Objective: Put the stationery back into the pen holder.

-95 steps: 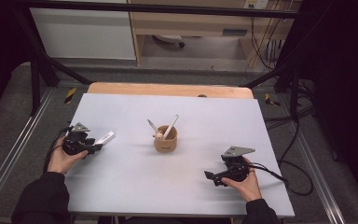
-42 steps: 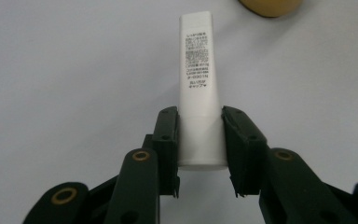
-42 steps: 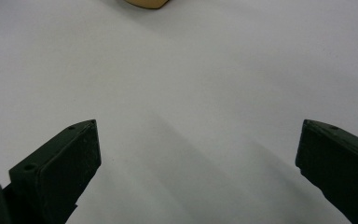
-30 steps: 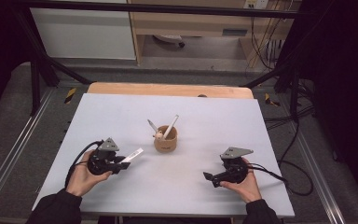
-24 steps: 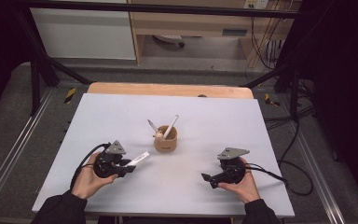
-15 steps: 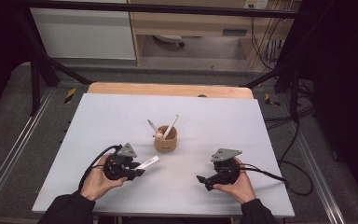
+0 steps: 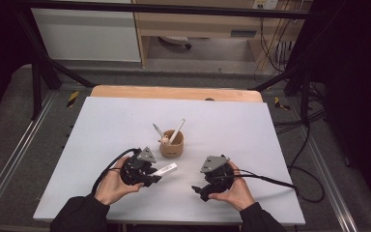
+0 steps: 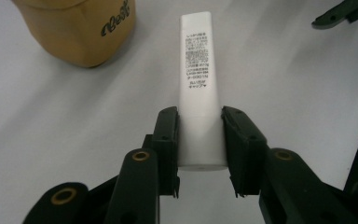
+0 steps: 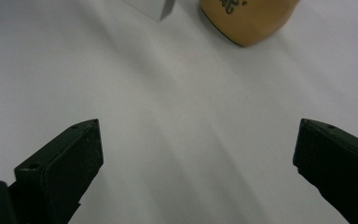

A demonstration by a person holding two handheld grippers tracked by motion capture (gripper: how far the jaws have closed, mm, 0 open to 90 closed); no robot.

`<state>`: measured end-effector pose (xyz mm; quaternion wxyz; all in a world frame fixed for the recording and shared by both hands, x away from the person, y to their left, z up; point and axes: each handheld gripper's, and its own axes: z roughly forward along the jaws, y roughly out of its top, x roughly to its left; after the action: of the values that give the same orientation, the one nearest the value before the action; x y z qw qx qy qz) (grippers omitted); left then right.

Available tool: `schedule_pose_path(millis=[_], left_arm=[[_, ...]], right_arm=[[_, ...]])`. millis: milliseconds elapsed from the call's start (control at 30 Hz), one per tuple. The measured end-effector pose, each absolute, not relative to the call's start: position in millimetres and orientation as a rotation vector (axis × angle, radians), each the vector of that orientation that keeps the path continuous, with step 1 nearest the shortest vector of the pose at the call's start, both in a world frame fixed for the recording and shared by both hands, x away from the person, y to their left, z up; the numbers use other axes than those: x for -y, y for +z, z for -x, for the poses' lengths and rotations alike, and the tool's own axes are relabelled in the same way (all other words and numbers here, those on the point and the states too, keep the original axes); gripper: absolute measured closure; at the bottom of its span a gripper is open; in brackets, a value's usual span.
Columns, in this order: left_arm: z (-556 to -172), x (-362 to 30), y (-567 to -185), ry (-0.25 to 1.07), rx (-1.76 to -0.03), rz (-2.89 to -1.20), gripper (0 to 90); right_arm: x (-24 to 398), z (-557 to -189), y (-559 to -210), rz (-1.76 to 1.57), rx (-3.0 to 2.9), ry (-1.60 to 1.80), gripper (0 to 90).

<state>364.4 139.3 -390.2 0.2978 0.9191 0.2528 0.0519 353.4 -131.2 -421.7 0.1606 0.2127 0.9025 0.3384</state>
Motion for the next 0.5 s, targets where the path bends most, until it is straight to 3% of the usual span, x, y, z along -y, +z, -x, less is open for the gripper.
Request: schedule_pose_path(millis=[500], left_arm=[[-367,-113,-377,0.118,-0.600,-2.521,67.1]], right_arm=[[104,-346,-407,-0.316,-2.582,0.822,6.1]])
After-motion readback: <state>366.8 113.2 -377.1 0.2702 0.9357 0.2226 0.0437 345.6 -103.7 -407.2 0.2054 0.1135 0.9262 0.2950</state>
